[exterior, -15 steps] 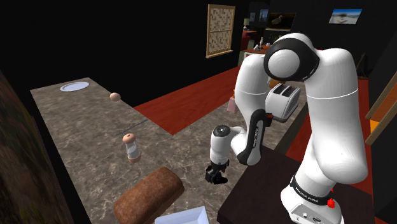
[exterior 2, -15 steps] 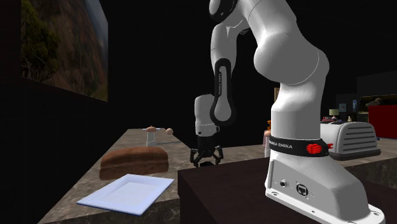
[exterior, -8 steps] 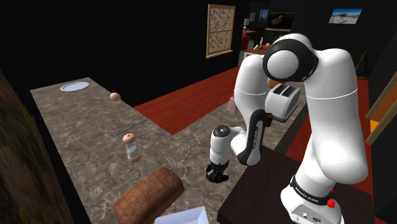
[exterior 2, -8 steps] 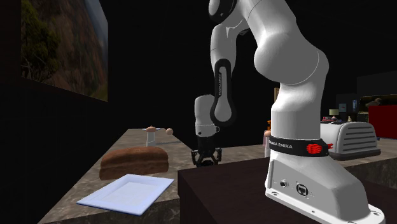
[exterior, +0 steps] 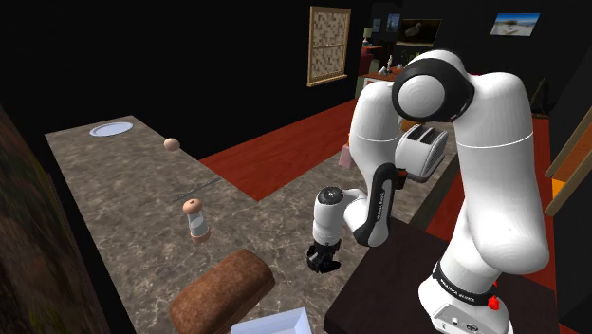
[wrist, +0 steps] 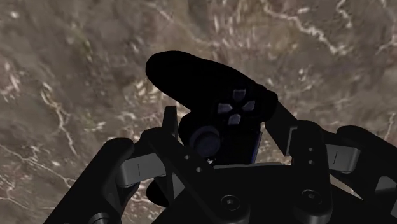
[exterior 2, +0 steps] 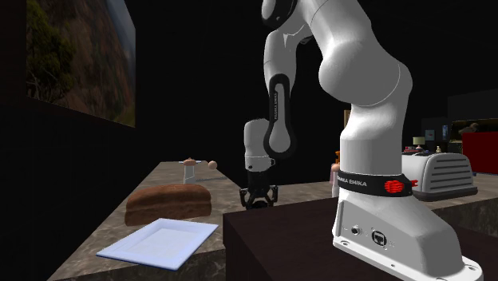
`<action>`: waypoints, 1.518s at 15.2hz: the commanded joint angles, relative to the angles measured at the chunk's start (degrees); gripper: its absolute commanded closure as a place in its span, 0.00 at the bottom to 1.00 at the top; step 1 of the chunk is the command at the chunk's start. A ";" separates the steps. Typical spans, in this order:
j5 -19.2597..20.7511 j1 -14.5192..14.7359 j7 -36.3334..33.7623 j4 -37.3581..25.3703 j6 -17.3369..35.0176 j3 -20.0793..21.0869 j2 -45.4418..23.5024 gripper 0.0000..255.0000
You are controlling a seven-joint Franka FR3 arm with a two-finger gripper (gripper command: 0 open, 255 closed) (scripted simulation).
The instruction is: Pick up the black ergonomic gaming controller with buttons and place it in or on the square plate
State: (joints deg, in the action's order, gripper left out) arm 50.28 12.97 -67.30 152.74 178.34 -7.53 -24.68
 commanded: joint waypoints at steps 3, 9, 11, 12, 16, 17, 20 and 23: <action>-1.72 -2.81 2.05 1.21 -2.00 2.87 2.50 1.00; -9.45 -10.49 9.52 4.37 -6.88 11.61 9.69 1.00; -12.94 -12.78 12.52 5.34 -8.36 14.54 12.08 1.00; -14.84 -13.85 14.10 5.81 -9.08 15.99 13.28 1.00; -23.43 -17.16 20.93 7.46 -11.98 21.14 18.15 1.00; -25.72 -17.67 22.69 7.81 -12.74 22.18 19.39 1.00; -28.39 -16.68 22.68 7.99 -13.94 23.87 20.74 1.00; -28.05 -13.15 16.40 6.95 -14.98 26.39 20.05 1.00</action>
State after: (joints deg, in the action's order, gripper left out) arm 21.96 -1.21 -48.57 160.06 163.73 18.13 -4.40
